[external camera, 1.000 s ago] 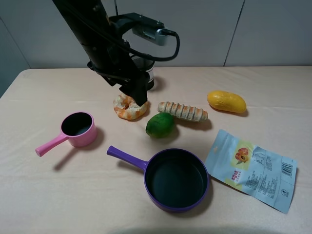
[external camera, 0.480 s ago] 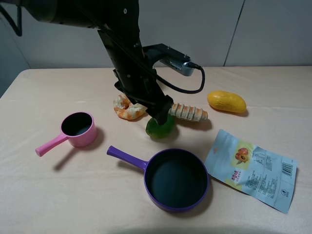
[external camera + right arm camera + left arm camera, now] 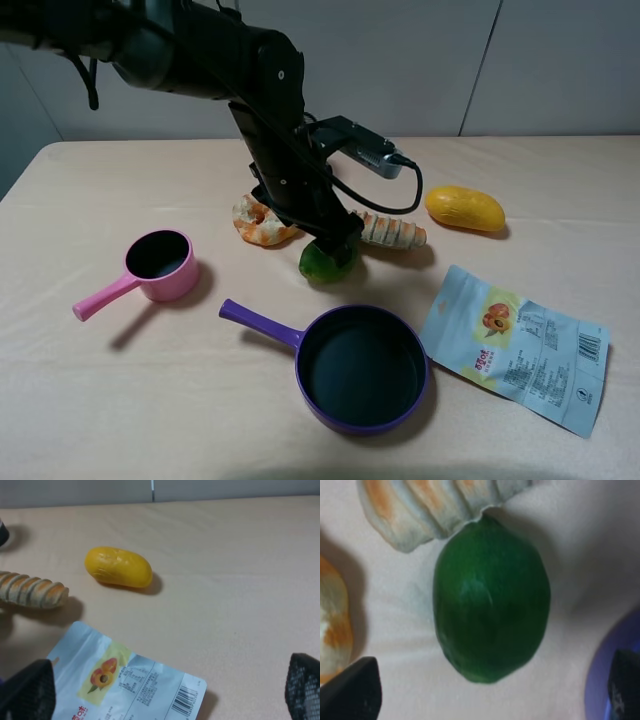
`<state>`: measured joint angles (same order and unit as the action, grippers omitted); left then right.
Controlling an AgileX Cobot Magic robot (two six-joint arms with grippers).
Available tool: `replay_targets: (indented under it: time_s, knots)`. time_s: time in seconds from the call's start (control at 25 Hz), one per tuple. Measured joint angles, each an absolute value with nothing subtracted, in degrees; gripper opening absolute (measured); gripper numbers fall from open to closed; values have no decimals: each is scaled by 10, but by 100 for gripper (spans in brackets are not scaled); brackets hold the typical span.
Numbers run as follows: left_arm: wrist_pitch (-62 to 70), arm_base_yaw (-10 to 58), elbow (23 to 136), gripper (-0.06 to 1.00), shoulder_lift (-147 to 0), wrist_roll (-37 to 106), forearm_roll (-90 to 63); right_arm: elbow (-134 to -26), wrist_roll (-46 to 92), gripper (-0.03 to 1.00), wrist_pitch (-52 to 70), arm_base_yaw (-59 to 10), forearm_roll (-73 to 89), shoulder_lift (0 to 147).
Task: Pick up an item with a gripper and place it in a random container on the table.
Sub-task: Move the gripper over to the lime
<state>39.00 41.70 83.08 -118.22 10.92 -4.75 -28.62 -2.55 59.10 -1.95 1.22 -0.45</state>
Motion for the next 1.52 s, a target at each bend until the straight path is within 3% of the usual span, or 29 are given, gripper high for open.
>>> replay_targets:
  time_s: [1.04,1.16,1.36,1.52]
  knots:
    - [283,428,831,90,-1275,107,-70,-286,-25,69,591,-19,12,-4]
    - [283,429,831,85,-1275,107,-68,-286,-25,69,591,-19,12,-4]
    - [283,429,831,65,-1275,107,-66,-286,-25,69,591,-19,12,-4]
    - [283,429,831,64,-1275,107,-66,-286,-25,69,591,-19,12,-4]
